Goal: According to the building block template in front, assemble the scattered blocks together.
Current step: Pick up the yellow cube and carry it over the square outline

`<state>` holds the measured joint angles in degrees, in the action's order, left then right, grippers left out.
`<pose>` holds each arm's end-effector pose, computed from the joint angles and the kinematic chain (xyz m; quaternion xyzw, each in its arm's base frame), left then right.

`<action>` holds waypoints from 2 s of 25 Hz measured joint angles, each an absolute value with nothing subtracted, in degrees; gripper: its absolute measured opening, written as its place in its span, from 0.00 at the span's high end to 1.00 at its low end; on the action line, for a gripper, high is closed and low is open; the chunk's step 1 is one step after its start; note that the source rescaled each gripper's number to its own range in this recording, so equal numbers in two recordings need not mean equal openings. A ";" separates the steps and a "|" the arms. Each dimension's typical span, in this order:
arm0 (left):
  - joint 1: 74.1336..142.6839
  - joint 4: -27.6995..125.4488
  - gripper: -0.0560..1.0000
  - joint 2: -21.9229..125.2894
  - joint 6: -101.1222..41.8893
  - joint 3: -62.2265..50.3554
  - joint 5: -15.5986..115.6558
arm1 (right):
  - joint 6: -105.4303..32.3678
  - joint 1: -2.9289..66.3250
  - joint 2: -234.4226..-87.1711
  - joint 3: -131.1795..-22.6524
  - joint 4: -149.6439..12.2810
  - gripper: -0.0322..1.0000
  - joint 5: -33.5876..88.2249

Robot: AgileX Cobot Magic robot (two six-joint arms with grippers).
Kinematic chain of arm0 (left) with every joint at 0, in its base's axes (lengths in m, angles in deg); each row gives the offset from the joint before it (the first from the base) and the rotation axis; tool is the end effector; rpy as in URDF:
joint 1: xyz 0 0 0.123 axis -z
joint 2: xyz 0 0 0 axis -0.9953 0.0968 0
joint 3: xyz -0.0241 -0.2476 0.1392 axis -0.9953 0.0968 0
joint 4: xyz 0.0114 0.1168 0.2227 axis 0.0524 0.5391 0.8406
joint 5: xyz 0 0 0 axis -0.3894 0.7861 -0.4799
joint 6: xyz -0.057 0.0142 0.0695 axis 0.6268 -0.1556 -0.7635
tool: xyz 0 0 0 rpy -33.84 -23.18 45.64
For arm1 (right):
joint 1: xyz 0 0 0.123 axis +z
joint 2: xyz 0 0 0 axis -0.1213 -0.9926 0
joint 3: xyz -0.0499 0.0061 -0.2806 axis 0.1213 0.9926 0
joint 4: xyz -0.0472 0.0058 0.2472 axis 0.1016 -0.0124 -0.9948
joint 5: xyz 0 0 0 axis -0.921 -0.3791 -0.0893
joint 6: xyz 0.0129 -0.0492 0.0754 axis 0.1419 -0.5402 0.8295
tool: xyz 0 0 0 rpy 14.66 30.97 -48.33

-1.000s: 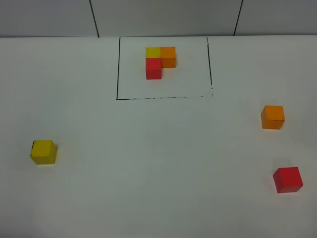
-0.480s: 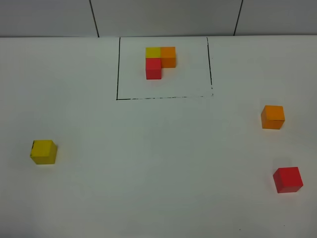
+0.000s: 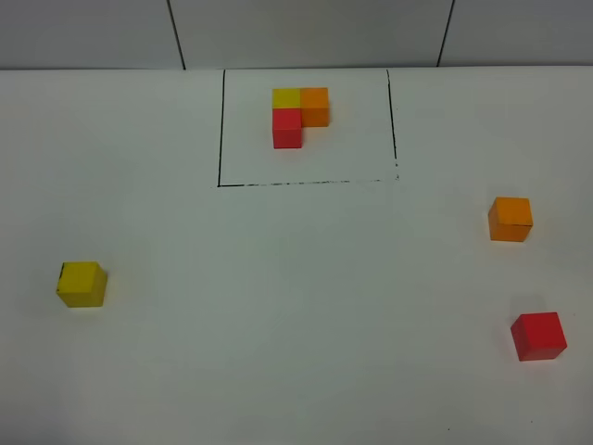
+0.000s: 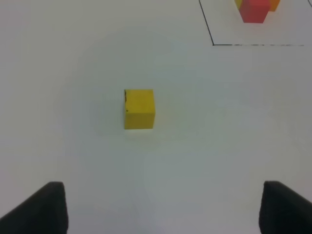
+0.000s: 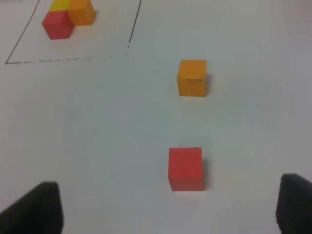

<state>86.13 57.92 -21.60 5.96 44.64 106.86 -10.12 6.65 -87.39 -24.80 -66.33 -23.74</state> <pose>-0.0063 -0.0060 0.2793 0.0029 0.8500 -0.0535 0.5241 -0.0042 0.0076 0.2755 0.0272 0.8509 0.0630 0.5208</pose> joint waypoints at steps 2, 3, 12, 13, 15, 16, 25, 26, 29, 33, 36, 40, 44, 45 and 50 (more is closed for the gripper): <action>86.13 57.92 0.31 -21.60 5.96 44.64 106.86 | -10.12 6.65 -87.39 -24.80 -66.33 0.20 -23.74; 86.13 57.92 0.31 -21.60 5.96 44.64 106.86 | -10.12 6.65 -87.39 -24.80 -66.33 0.20 -23.74; 86.13 57.92 0.31 -21.60 5.73 44.64 106.86 | -10.12 6.65 -87.39 -24.80 -66.33 0.20 -23.74; 86.13 57.92 0.31 -21.60 5.73 44.64 106.86 | -10.12 6.65 -87.39 -24.80 -66.33 0.20 -23.74; 86.13 57.92 0.31 -21.60 5.70 44.64 106.86 | -10.12 6.65 -87.39 -24.80 -66.38 0.20 -23.74; 86.13 57.92 0.31 -21.60 5.70 44.64 106.86 | -10.12 6.65 -87.39 -24.80 -66.50 0.20 -23.74; 86.13 58.31 0.19 -10.53 6.43 42.15 103.01 | -10.07 6.65 -87.39 -24.80 -66.82 0.20 -23.74; 86.13 58.31 0.16 -7.40 6.48 41.55 102.45 | -10.07 6.65 -87.39 -24.80 -66.82 0.20 -23.74; 86.13 57.87 0.09 5.55 8.03 38.71 102.28 | -10.07 6.65 -87.39 -24.80 -66.82 0.20 -23.74; 86.13 59.40 0.07 26.09 9.58 31.92 101.83 | -10.07 6.65 -87.39 -24.80 -66.82 0.20 -23.74; 86.13 60.46 0.07 40.34 9.62 25.67 101.39 | -10.07 6.65 -87.39 -24.80 -66.82 0.20 -23.74; 86.13 60.33 0.07 54.82 9.62 18.55 102.55 | -10.07 6.65 -87.39 -24.80 -66.82 0.20 -23.74; 86.13 59.80 0.07 63.84 9.31 16.82 103.73 | -10.07 6.65 -87.39 -24.80 -66.82 0.20 -23.74; 86.13 59.85 0.07 65.56 9.31 16.82 103.73 | -10.07 6.65 -87.39 -24.80 -66.82 0.20 -23.74; 86.13 59.85 0.07 68.75 9.31 16.82 100.44 | -10.07 6.65 -87.39 -24.80 -66.82 0.20 -23.74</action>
